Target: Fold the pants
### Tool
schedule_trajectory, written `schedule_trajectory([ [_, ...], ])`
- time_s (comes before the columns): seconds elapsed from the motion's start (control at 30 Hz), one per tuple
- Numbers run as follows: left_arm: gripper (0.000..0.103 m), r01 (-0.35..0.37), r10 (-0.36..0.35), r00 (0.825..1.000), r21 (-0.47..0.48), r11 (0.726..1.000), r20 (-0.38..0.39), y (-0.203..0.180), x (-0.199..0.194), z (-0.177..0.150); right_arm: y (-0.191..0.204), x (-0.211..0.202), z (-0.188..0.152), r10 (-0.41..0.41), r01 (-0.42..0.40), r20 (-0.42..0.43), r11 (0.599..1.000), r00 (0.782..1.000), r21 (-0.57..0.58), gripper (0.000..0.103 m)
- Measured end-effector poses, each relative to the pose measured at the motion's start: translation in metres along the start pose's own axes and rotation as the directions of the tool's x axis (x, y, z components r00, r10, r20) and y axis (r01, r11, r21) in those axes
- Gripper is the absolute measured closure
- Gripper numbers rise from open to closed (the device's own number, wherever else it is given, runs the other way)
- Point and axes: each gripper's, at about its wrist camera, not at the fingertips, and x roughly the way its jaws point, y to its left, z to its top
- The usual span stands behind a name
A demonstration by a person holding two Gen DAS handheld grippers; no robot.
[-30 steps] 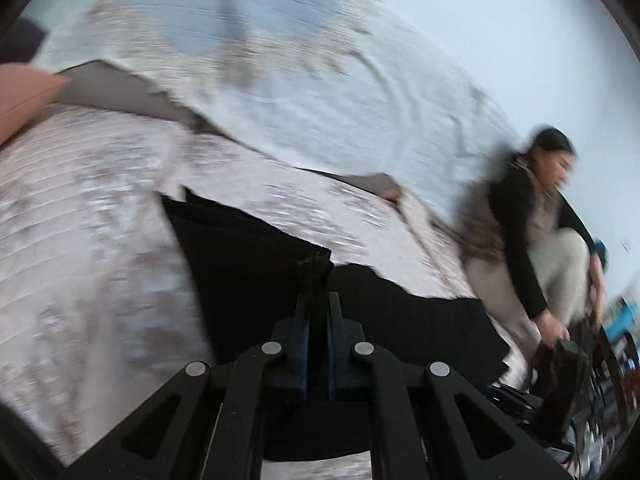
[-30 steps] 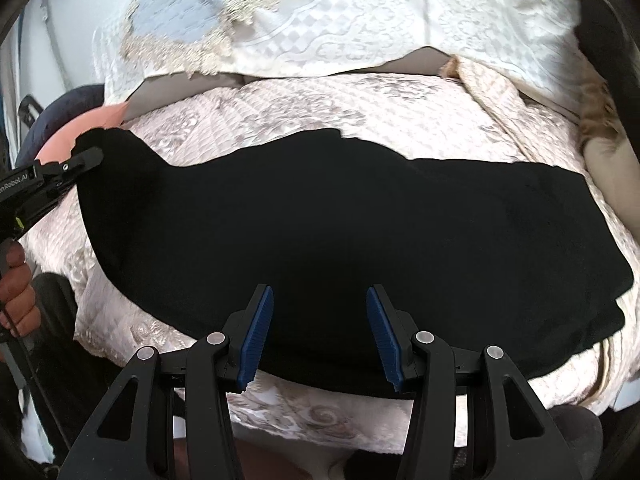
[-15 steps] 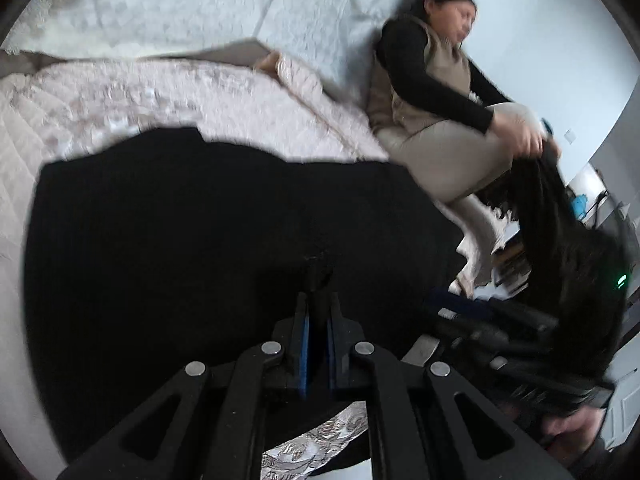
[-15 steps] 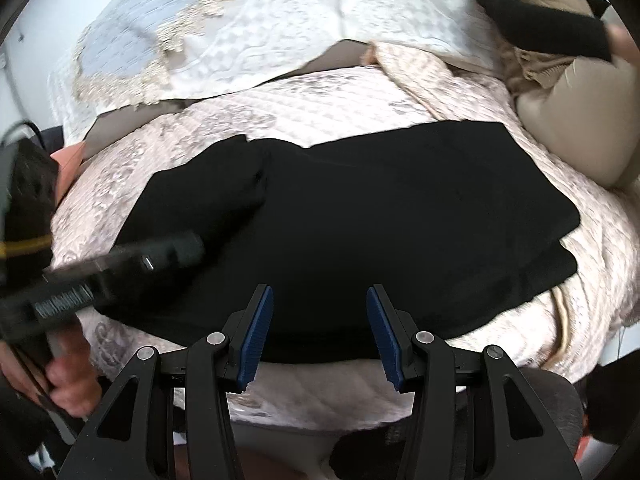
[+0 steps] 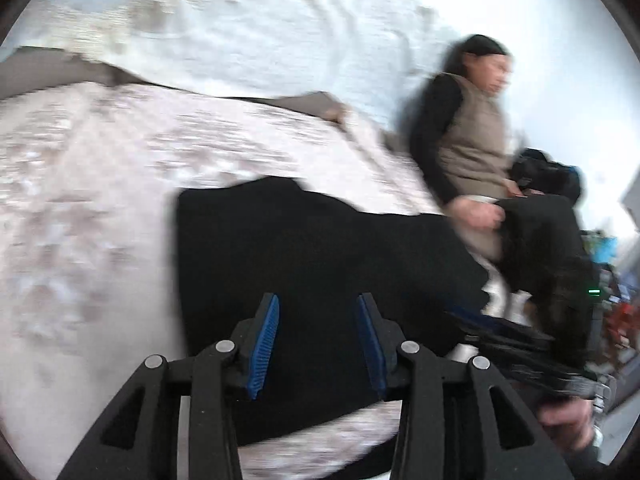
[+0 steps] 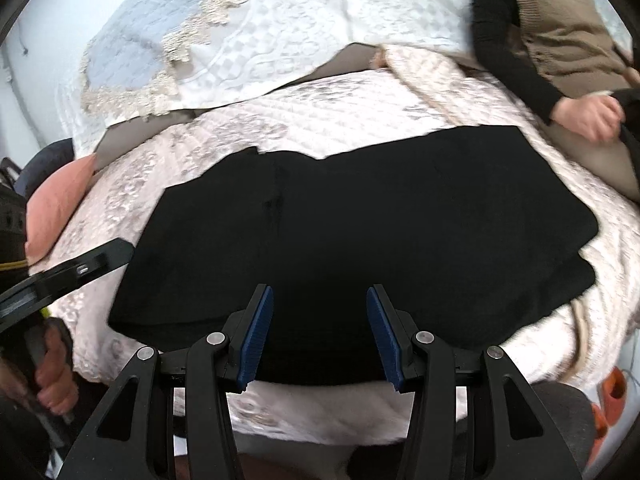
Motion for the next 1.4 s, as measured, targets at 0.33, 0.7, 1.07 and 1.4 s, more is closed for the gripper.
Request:
schedule_trajectory([
  [0.33,0.060,-0.120,0.117,0.992,-0.057,0.991,-0.047,0.033,0.000,-0.025,0.017,0.034,0.002,0.125,-0.121,-0.094,0.992,0.988,0.047,0.054],
  [0.7,0.060,-0.127,0.125,0.991,-0.034,0.991,-0.055,0.029,0.001,-0.033,0.015,0.037,-0.001,0.231,-0.211,-0.118,0.964,0.966,0.161,0.066],
  [1.07,0.060,-0.154,0.153,0.988,-0.008,0.988,-0.031,0.026,-0.010,-0.029,0.012,0.027,-0.012,0.201,-0.185,-0.070,0.963,0.977,0.195,0.098],
  [1.4,0.060,-0.112,0.113,0.994,0.040,0.993,-0.008,0.005,-0.013,-0.020,0.016,0.005,0.003,0.078,-0.078,-0.005,0.994,0.997,0.080,0.082],
])
